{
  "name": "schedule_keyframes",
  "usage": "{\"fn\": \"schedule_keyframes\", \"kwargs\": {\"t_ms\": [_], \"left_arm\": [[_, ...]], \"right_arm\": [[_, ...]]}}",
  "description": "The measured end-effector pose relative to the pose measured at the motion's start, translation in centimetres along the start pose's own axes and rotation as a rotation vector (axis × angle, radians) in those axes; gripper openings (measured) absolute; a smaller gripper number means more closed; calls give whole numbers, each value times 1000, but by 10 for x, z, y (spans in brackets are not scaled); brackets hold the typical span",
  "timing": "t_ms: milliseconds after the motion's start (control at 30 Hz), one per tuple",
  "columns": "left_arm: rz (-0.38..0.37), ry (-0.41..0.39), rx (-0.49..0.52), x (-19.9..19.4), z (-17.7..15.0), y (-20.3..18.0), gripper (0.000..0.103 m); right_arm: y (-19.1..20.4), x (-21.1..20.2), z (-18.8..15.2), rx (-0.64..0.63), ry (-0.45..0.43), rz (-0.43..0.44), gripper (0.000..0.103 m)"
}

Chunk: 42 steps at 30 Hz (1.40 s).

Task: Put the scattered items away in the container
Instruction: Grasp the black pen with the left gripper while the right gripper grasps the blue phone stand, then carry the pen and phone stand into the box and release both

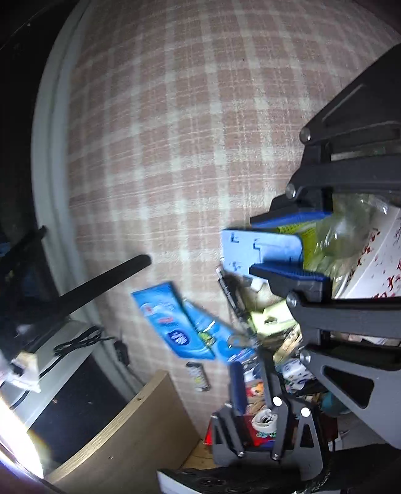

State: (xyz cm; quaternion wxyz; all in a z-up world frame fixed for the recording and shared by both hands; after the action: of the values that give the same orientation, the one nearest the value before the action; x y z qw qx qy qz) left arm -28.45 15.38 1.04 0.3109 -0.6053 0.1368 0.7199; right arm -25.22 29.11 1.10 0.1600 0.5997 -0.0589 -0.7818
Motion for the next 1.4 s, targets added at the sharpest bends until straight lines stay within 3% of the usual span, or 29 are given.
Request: {"fn": "schedule_keyframes", "kwargs": {"t_ms": [367, 433, 500, 567, 633, 767, 933, 1000, 1067, 1233, 1300, 1367, 1400], "left_arm": [[-16, 45, -9, 25, -3, -2, 29], [-20, 40, -19, 24, -4, -1, 20], [-23, 35, -29, 22, -5, 0, 16], [-23, 25, -36, 19, -6, 1, 14], [-23, 14, -51, 14, -9, 4, 10], [-47, -14, -77, 0, -17, 7, 10], [-17, -23, -94, -6, -26, 13, 10], [-23, -32, -107, -10, -27, 16, 10], [-31, -41, -114, -14, -28, 18, 10], [-34, -57, -132, -19, -27, 24, 10], [-38, -64, -144, -21, -28, 25, 10], [-38, -82, -155, -32, -34, 29, 10], [-41, -94, -166, -36, -35, 30, 10]], "right_arm": [[-11, 13, -6, 84, 10, 140, 35], [-7, 13, -6, 80, 9, 149, 35], [-1, 11, -6, 66, -1, 150, 29], [4, 8, -6, 59, -10, 156, 15], [5, 3, -6, 62, -31, 176, 8], [8, -11, -5, 58, -83, 184, 5], [12, -12, 0, 30, -87, 141, 8], [16, -2, 4, 22, -53, 147, 14], [19, 6, 7, 9, -39, 134, 28], [27, 34, 15, -9, 6, 138, 28], [29, 40, 14, -20, 11, 128, 21], [31, 39, 13, -15, -9, 148, 5], [31, 35, 13, -12, -27, 151, 5]]}}
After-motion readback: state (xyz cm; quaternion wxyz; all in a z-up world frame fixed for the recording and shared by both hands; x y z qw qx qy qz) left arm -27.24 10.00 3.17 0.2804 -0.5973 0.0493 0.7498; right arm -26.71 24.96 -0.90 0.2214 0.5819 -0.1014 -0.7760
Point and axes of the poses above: each gripper's, at about its wrist camera, not at the fingertips, and x roughly the way its jaws point, y to its left, z to its top, the point moved 4 cm from there along x, roughly the way its jaws point, and after that the axes turned 11 degrees about -x, right-handed, at the moved point
